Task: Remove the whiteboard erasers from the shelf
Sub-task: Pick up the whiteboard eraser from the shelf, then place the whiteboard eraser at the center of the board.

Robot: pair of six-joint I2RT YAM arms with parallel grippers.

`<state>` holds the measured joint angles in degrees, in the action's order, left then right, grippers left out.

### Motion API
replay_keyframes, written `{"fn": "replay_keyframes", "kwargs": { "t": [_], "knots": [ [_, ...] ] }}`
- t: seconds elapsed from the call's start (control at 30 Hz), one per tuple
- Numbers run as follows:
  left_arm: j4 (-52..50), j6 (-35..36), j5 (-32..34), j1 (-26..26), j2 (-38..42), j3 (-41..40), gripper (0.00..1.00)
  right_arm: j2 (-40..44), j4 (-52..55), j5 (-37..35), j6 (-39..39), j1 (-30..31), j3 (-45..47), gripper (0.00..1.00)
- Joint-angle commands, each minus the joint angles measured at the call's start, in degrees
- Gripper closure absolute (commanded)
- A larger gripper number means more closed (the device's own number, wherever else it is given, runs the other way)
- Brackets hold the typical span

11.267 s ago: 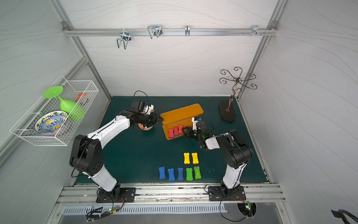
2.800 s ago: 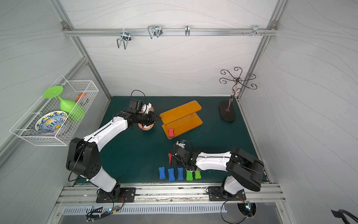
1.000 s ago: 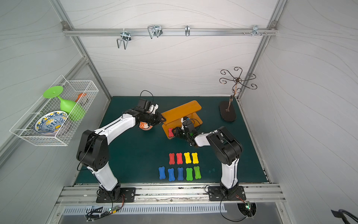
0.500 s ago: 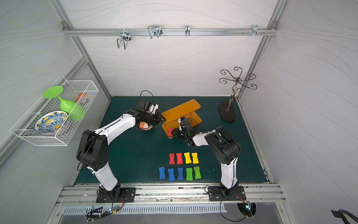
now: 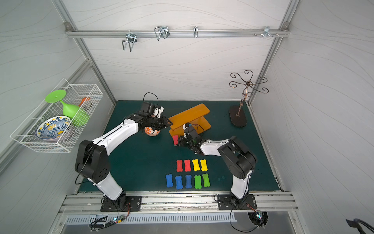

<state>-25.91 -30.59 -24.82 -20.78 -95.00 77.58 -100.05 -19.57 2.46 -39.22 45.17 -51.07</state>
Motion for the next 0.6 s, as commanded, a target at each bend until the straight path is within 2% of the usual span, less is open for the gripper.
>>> {"fn": "replay_keyframes", "kwargs": {
  "t": [0.0, 0.13, 0.23, 0.37, 0.57],
  "knots": [
    [-1.9, 0.9, 2.6, -0.1, 5.1, -0.3, 0.56, 6.9, 4.3, -6.0, -1.3, 3.2, 2.1, 1.0],
    [-2.7, 1.1, 4.7, -0.1, 11.0, -4.9, 0.55, 13.0, 9.4, -15.4, -6.4, 10.2, 6.4, 1.0],
    [-2.8, 1.5, 5.6, -0.1, 14.8, -8.7, 0.54, 14.6, 13.0, -21.1, -10.0, 16.9, 7.8, 1.0],
    [-2.7, 2.2, 6.7, 0.0, 18.6, -13.1, 0.54, 12.9, 14.5, -23.3, -13.0, 21.9, 8.7, 1.0],
    [-2.3, 3.8, 8.8, 0.0, 20.7, -16.4, 0.54, 8.8, 14.8, -23.3, -14.5, 24.9, 6.9, 1.0]
  ]
}}
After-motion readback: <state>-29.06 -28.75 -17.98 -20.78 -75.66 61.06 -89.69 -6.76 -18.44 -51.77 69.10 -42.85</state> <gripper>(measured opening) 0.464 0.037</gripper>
